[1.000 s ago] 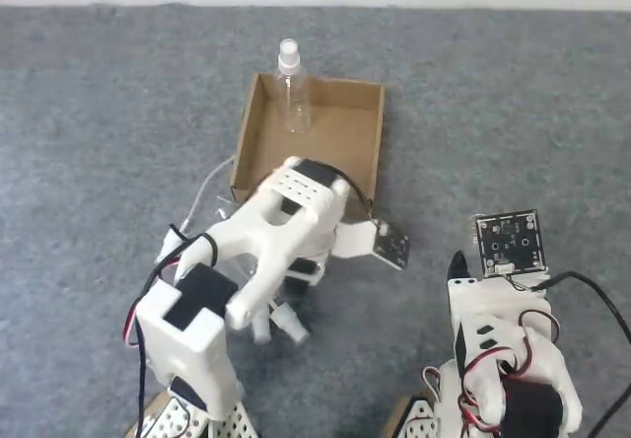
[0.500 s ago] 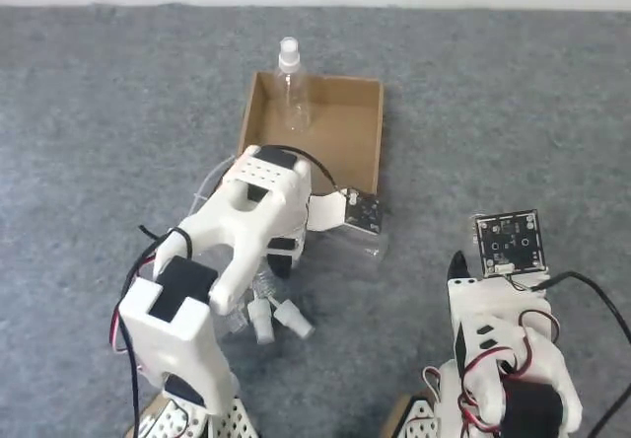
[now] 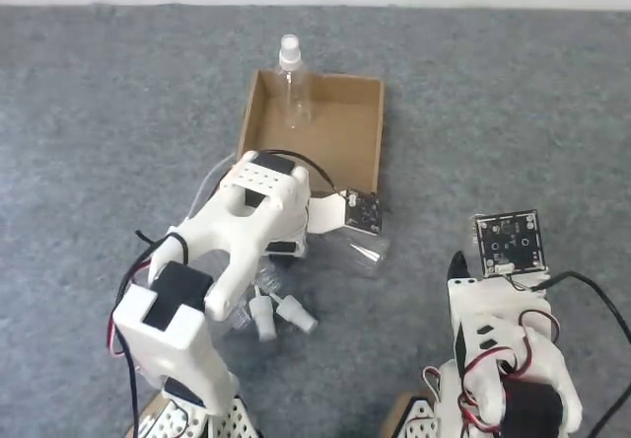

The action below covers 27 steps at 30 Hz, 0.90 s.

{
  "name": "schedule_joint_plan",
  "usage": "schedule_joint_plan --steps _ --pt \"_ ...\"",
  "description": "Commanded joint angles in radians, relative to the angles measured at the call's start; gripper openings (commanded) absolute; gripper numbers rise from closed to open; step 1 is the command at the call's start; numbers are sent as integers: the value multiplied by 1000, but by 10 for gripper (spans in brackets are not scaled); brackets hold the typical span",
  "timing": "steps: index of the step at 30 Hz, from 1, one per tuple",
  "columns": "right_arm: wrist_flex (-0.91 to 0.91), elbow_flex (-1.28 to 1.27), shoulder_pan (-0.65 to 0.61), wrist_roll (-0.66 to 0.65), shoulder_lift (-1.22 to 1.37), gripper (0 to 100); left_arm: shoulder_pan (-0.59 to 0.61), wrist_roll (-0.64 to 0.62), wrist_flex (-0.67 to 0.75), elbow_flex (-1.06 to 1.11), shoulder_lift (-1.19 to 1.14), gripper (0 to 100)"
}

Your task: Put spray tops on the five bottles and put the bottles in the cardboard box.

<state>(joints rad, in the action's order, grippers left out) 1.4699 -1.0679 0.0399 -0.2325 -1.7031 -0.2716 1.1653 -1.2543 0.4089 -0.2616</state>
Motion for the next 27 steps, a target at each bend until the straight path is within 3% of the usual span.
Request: schedule_joint_plan --steps 1,9,19,27 --pt "-21 11 18 3 -10 117 -3 -17 -114 -85 46 13" --pt "-19 11 18 3 -10 117 -3 -150 -308 -292 46 13" --pt "-24 2 18 3 -10 117 2 -285 -456 -476 48 13" --pt "-25 2 15 3 -10 117 8 -437 -463 -527 281 13"
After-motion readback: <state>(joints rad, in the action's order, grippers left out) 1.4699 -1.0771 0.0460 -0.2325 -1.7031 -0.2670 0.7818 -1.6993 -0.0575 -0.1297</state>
